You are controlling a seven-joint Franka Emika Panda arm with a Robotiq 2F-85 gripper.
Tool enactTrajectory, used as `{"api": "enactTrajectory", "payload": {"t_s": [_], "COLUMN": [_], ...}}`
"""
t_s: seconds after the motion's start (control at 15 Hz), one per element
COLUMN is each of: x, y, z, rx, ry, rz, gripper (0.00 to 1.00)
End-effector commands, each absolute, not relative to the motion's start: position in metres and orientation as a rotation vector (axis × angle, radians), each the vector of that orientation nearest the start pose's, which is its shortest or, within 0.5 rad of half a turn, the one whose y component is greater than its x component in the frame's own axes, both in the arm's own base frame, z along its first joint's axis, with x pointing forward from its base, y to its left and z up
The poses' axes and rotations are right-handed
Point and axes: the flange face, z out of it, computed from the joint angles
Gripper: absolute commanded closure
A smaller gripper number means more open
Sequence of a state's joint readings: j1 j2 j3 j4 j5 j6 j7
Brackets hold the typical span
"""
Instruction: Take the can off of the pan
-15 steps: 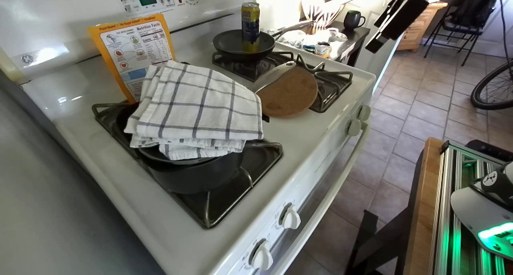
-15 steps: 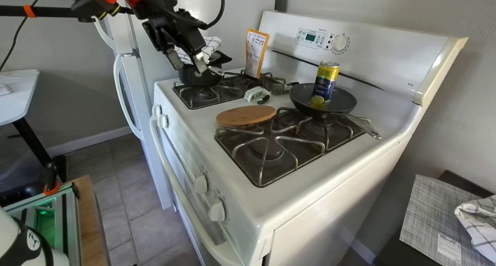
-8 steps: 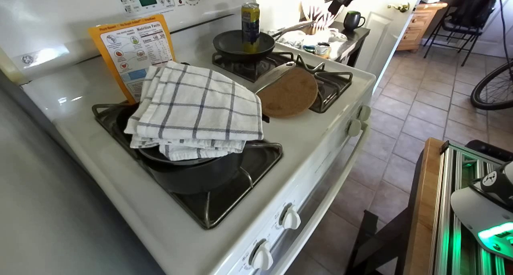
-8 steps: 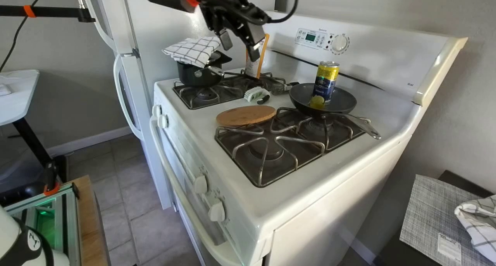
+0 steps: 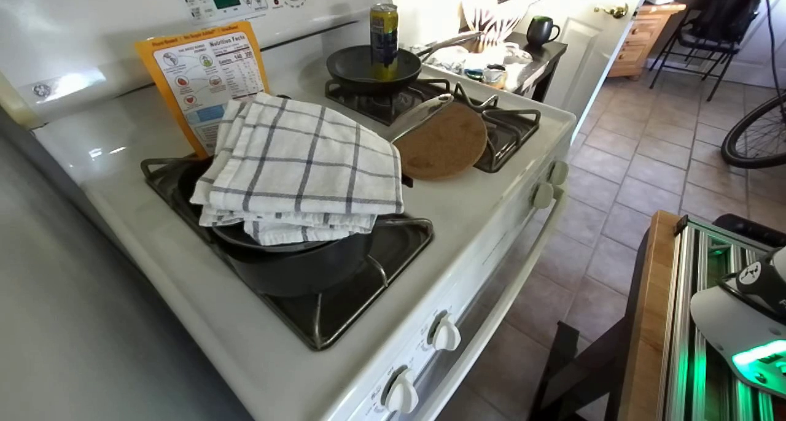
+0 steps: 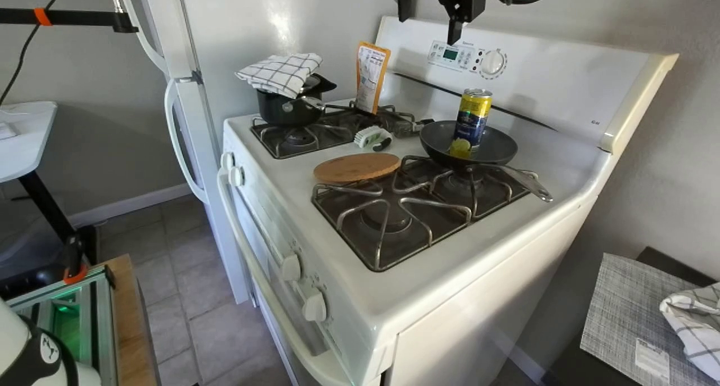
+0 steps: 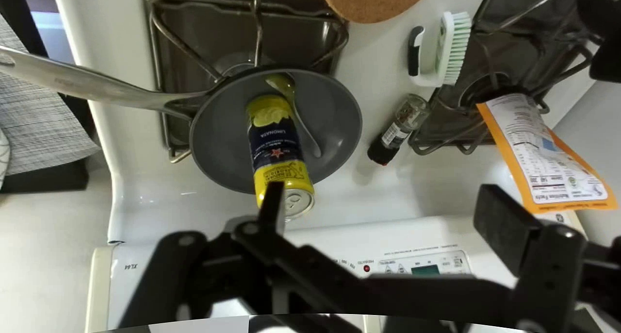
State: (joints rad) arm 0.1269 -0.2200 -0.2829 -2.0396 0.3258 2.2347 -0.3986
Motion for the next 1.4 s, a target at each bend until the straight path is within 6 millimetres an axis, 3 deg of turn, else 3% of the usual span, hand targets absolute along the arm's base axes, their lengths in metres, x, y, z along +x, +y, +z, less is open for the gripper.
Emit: {"api": "enactTrajectory", "payload": {"t_s": [0.0, 0.47, 0.67, 0.93, 1.33], "x": [0.530, 0.535, 0.548, 0.580, 0.643], "y": [-0.084, -0.084, -0.083, -0.079, -0.098], "z": [0.580, 0.577, 0.567, 0.547, 0.519], "rx": [-2.830, -2.835, -2.867, -2.876, -2.988], "ry": [-0.124, -0.124, -0.160, -0.195, -0.210], "rz": [-0.690, -0.683, -0.636, -0.584, -0.576], "gripper": [0.00, 0.00, 0.00, 0.00, 0.00]}}
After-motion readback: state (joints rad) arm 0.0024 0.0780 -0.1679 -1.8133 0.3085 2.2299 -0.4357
